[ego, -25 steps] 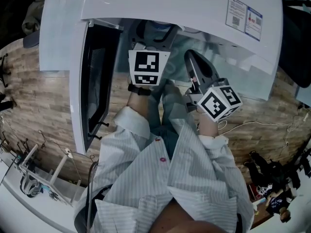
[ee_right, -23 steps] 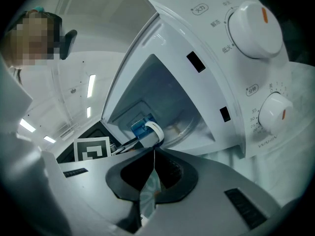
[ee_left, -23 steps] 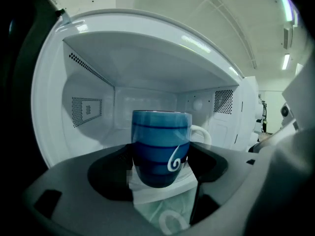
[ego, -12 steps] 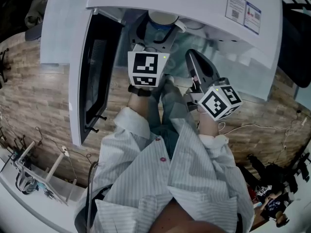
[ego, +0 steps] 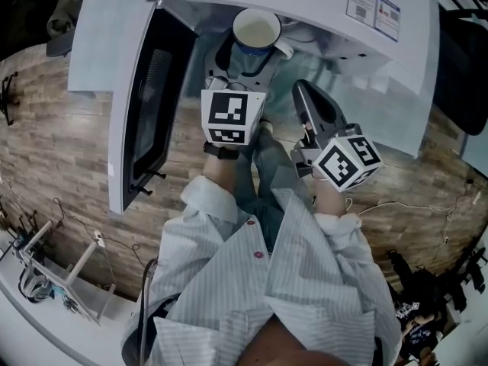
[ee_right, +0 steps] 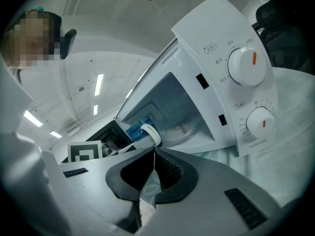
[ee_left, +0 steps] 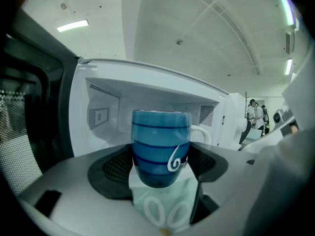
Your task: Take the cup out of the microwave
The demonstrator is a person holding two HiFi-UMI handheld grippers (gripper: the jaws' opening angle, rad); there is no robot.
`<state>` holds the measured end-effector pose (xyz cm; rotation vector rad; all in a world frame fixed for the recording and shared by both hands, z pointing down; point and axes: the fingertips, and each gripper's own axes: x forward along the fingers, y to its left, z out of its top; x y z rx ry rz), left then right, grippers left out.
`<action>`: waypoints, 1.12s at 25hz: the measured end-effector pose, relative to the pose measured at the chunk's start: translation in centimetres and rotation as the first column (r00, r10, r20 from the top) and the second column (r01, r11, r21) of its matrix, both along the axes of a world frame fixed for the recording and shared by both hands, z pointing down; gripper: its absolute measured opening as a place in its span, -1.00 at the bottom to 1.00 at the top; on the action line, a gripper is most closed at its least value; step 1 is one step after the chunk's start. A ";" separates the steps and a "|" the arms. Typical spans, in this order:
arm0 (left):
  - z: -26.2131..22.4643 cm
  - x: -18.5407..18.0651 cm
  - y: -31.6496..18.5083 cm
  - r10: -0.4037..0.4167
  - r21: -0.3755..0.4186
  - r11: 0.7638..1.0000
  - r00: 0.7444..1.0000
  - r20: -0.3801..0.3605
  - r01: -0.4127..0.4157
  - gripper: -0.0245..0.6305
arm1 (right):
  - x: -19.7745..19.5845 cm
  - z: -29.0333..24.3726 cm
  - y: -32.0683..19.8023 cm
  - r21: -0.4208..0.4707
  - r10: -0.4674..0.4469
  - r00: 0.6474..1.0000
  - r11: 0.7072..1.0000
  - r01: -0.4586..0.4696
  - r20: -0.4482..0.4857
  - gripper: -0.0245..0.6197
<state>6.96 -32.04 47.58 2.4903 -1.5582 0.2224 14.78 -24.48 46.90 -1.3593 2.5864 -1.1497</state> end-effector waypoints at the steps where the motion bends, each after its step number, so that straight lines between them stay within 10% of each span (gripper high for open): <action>1: -0.2 0.0 0.4 -0.001 0.000 1.000 1.000 -0.002 0.001 0.17 | 0.0 -0.2 0.2 0.002 -0.004 1.000 1.000 0.004 -0.001 -0.81; 28: -10.8 -0.8 8.6 0.067 0.038 0.997 0.991 -0.112 -0.064 0.17 | 0.9 -10.0 4.0 0.143 0.037 0.999 0.989 -0.038 0.015 -0.81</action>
